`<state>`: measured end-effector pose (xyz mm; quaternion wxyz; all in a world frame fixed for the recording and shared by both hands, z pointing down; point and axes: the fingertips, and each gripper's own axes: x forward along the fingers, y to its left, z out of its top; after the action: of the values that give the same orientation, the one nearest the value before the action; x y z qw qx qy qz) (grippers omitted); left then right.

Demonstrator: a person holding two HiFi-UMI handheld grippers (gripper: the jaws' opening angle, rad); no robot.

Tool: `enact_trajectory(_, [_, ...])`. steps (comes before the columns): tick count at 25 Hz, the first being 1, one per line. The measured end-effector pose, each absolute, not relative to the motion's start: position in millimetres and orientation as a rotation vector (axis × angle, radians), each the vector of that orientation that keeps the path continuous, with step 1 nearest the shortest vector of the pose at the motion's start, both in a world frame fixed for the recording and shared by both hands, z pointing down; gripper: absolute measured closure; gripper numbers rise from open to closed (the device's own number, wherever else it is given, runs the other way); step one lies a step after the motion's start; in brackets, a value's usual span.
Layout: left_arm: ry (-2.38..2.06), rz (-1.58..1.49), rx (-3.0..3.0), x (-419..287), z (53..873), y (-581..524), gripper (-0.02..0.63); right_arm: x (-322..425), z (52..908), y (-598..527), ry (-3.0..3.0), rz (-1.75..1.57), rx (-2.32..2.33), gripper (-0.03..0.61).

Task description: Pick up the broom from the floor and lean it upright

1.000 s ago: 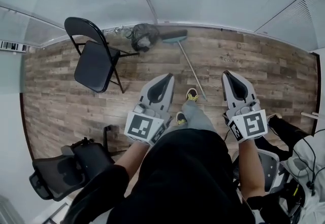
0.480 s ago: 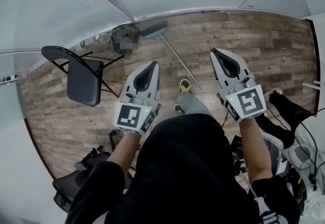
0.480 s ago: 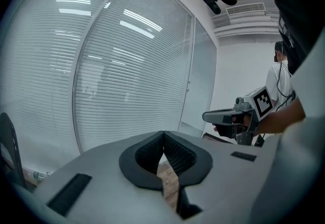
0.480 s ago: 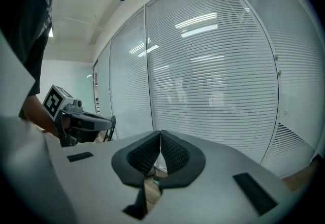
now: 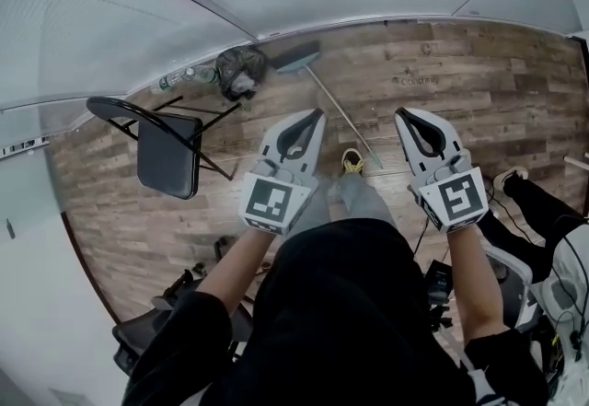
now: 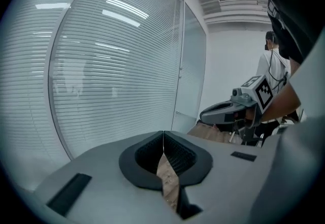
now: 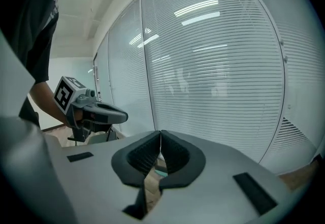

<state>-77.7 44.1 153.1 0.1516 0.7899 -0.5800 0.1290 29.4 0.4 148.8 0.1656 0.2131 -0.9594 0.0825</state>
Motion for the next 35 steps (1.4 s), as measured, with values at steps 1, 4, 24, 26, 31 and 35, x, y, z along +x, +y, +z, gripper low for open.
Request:
enact_trajectory(1, [-1.641,0.399,2.278,-76,160,43,0.592,29,155,1,-2.718,0.249,0.604,0.560])
enact_trajectory(4, [-1.586,0.480,2.295,-76,185,40,0.592,28,176,4,-2.678,0.292,0.604,0.560])
enact_trajectory(24, [-0.930,0.983,2.393,-100,528,30,0.591,-8,488,32,-2.340,0.503,0.560,0.558])
enact_trajectory(26, [-0.888,1.023,2.406,-94,558,32,0.591,-2,526,41,-2.301,0.519,0.554,0.558])
enact_trajectory(31, [-0.726,1.153,2.433,-70,632,40,0.485,23,607,56,-2.223,0.641,0.621,0.558])
enact_trajectory(35, [-0.650,1.216,2.439,-51,693,47,0.437,38,665,64,-2.181,0.696,0.638,0.558])
